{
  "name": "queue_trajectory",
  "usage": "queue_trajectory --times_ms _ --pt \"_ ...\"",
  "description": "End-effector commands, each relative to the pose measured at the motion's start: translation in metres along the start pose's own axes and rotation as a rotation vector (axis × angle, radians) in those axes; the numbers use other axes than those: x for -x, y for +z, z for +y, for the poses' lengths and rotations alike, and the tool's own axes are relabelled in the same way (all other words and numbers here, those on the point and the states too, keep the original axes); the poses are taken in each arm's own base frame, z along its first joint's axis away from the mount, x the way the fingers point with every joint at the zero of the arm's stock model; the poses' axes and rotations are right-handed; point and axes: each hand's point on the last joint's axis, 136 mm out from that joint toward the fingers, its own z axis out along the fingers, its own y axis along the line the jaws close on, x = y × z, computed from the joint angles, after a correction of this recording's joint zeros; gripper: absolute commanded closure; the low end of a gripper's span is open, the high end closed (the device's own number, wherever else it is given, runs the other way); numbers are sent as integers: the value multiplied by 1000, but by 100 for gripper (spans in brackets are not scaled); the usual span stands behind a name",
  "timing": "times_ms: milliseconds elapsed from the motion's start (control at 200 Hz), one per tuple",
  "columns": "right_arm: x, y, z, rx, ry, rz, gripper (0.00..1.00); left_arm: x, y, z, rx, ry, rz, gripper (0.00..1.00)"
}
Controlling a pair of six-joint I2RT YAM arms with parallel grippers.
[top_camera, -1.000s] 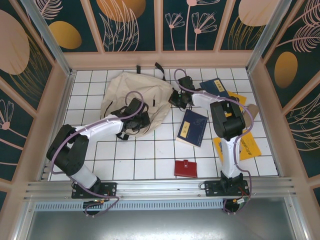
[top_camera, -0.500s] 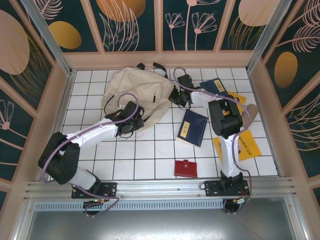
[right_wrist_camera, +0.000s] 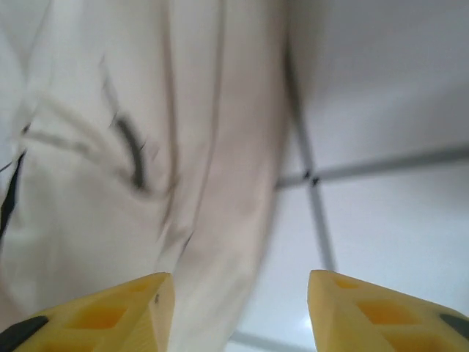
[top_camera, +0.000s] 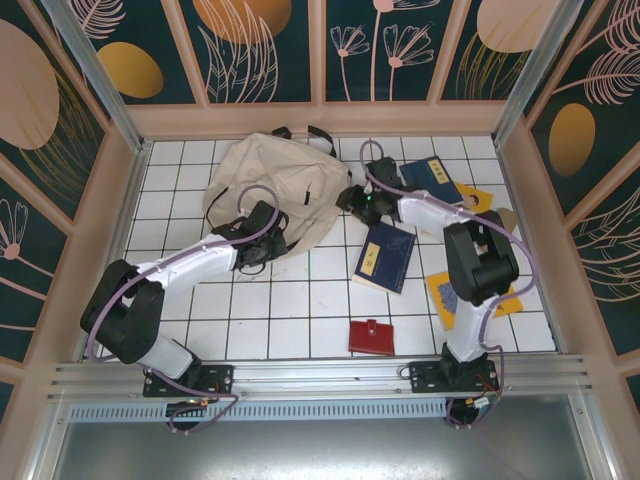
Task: Pack the student bag
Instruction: Unzip the student bag at the center of the table.
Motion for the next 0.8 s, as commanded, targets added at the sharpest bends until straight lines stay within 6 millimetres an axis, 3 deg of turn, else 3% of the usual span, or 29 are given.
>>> queue_trajectory --times_ms 0,95,110,265,450,796 --pt "-52 0 15 85 88 106 52 7 -1 -8 -15 29 -7 100" --pt "-75 7 24 104 104 142 53 7 0 -8 -13 37 -5 100" --pt "-78 9 25 100 106 147 53 14 -4 -15 -31 35 -20 100" --pt "-94 32 31 91 106 195 52 18 -8 -16 -26 40 -33 100" --pt "-95 52 30 82 118 210 60 18 -12 -15 -26 44 -37 100" --pt "-91 63 29 76 115 192 68 18 -13 -15 -30 48 -35 100"
